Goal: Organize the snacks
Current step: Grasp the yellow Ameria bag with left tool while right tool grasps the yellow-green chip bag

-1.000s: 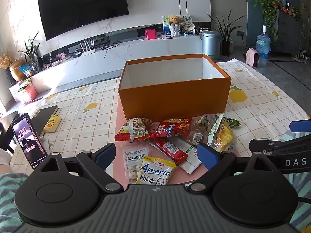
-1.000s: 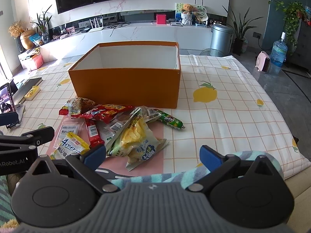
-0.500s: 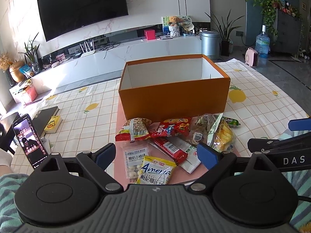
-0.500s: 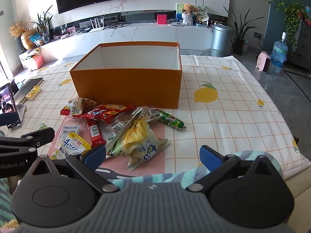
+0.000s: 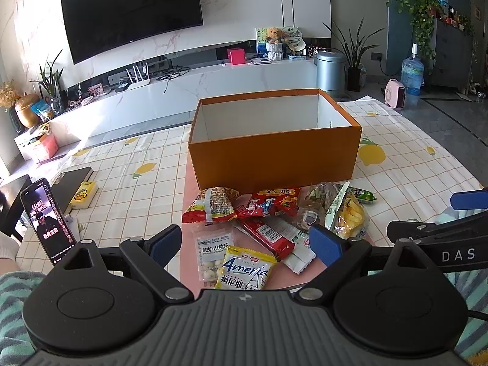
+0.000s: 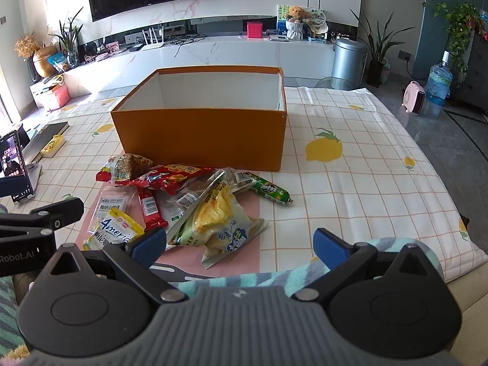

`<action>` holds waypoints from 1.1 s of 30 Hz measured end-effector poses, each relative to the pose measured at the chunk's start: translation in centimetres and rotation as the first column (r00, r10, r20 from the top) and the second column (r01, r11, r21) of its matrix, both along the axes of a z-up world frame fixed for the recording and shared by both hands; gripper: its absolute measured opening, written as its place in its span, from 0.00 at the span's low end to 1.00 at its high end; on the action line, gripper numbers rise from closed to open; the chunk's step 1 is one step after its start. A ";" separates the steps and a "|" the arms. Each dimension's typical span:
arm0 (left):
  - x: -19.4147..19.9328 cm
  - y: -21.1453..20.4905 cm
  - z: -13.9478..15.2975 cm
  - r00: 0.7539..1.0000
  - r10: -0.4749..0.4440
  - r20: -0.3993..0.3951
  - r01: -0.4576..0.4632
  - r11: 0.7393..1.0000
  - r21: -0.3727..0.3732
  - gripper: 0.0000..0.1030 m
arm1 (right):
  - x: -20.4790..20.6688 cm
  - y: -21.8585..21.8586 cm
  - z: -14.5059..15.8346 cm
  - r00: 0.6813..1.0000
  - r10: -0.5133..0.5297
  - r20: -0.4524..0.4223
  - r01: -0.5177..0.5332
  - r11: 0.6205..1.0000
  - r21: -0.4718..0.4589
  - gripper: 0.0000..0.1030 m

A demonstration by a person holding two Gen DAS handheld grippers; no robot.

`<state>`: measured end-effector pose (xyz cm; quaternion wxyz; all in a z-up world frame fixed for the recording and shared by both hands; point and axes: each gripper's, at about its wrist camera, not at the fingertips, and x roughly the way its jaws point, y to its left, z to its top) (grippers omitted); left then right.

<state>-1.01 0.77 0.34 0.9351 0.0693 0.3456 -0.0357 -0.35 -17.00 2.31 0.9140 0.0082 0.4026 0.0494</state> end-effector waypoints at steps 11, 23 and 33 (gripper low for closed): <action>-0.5 0.4 -0.2 0.998 -0.059 0.019 0.060 0.997 -0.040 1.00 | 0.0 0.0 -0.4 1.000 0.019 0.019 -0.020 0.999 0.028 0.92; 1.5 3.0 -3.9 0.994 -0.057 -0.097 0.039 0.984 -0.172 0.70 | 2.9 0.6 -4.3 0.995 0.043 -0.090 -0.033 0.993 0.115 0.65; 4.3 3.4 -8.2 0.964 -0.083 -0.254 0.063 0.994 -0.087 0.88 | 6.3 3.1 -7.8 0.984 0.143 -0.109 -0.146 0.989 -0.021 0.90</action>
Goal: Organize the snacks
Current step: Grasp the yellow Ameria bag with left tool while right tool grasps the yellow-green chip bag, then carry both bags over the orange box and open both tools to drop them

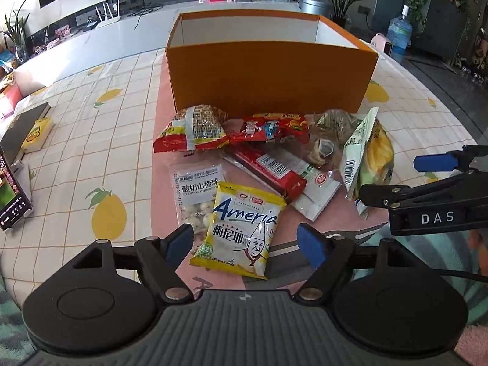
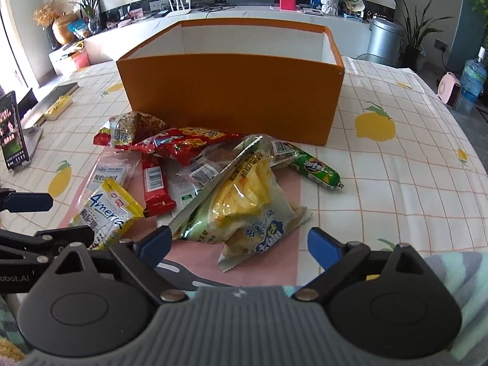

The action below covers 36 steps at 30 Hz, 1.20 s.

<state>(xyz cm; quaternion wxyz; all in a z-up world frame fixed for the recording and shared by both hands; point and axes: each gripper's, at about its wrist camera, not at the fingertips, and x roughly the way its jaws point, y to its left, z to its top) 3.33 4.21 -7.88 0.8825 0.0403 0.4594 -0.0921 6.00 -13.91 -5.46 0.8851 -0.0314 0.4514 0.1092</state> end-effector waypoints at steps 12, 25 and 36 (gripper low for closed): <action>2.4 -0.6 -2.5 0.998 -0.032 -0.057 0.033 0.999 0.015 0.88 | 1.9 1.0 -2.4 0.995 0.078 0.066 -0.077 0.997 -0.012 0.94; 1.4 -2.0 -2.4 0.999 -0.045 -0.009 0.045 0.995 0.087 0.66 | 1.9 0.8 -2.7 0.994 0.030 0.107 -0.033 0.999 0.029 0.79; 1.1 -1.6 -2.0 0.999 0.010 0.042 -0.012 0.999 0.049 0.59 | 1.1 0.6 -2.5 0.989 0.020 0.149 -0.022 1.000 0.010 0.52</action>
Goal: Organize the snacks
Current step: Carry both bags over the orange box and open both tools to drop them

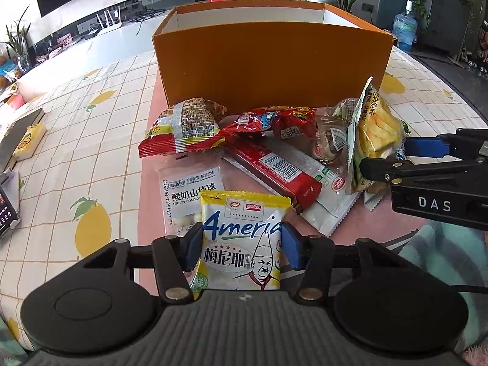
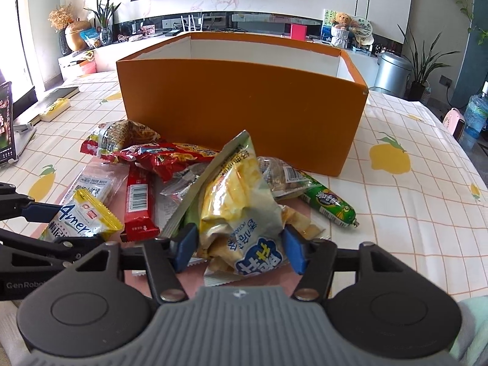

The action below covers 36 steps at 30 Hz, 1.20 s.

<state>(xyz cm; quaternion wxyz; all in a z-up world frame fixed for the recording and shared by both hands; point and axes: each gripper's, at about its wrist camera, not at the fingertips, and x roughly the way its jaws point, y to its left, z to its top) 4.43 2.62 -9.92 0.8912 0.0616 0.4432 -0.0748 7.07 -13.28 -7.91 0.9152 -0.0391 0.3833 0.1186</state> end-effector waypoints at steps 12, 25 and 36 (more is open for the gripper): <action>-1.6 0.6 3.5 0.993 0.052 0.105 -0.045 0.997 -0.064 0.59 | -2.0 -0.8 1.4 0.999 -0.010 0.046 0.008 0.999 0.040 0.40; -0.5 -0.3 11.3 0.967 0.008 0.255 0.012 0.997 -0.079 0.59 | -3.0 -3.5 9.2 0.990 -0.021 0.138 0.003 0.991 0.132 0.37; 5.9 -1.5 16.3 0.937 -0.063 0.343 0.092 0.994 -0.067 0.59 | 3.6 -3.2 15.5 0.982 0.033 0.185 -0.054 0.993 0.108 0.36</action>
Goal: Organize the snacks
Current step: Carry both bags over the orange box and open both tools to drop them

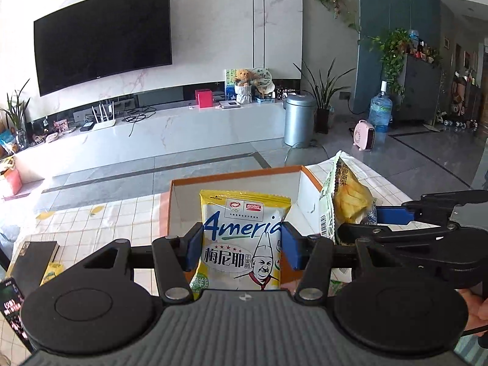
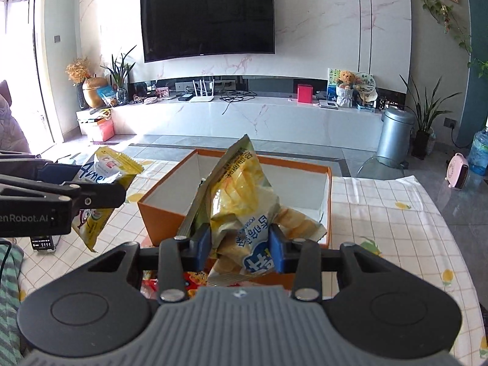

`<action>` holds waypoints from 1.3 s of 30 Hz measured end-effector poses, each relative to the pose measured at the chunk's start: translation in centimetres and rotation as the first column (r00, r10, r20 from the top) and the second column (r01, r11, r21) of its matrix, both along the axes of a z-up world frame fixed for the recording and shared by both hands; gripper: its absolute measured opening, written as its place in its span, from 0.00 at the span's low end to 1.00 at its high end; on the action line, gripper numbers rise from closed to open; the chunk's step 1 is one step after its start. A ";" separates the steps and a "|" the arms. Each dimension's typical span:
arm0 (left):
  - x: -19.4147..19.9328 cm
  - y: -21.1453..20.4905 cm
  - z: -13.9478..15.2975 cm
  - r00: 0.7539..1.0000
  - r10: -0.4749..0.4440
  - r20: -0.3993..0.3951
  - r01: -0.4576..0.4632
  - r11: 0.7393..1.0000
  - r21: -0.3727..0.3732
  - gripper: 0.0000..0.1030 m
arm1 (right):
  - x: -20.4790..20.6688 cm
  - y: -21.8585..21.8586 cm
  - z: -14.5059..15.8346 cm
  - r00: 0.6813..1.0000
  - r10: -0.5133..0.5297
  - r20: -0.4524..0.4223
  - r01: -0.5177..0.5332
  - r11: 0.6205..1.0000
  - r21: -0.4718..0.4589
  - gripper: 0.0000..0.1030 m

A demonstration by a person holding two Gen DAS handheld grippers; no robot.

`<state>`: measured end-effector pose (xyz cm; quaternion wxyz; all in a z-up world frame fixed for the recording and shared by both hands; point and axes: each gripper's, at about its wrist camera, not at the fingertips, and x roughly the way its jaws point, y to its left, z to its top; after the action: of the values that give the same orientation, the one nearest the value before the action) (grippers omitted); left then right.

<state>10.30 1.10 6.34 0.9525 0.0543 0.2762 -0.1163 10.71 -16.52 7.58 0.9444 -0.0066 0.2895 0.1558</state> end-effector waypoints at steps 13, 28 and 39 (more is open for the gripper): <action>10.0 0.2 -3.6 0.990 -0.051 -0.132 0.052 0.999 0.006 0.59 | 11.7 2.4 -0.7 0.998 0.036 -0.056 -0.040 0.997 -0.063 0.36; 16.5 0.5 -10.1 0.929 -0.112 -0.354 0.161 0.981 0.112 0.59 | 22.1 4.6 -9.9 0.910 0.071 -0.408 -0.108 0.992 -0.070 0.36; 18.3 0.1 -12.3 0.879 -0.104 -0.465 0.207 0.962 0.176 0.59 | 23.9 4.3 -12.5 0.838 0.092 -0.538 -0.139 0.989 -0.048 0.38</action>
<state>28.57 1.15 -5.99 0.8377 0.1531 0.4957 -0.1707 34.57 -12.24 -4.94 0.8143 -0.0204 0.5460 0.1957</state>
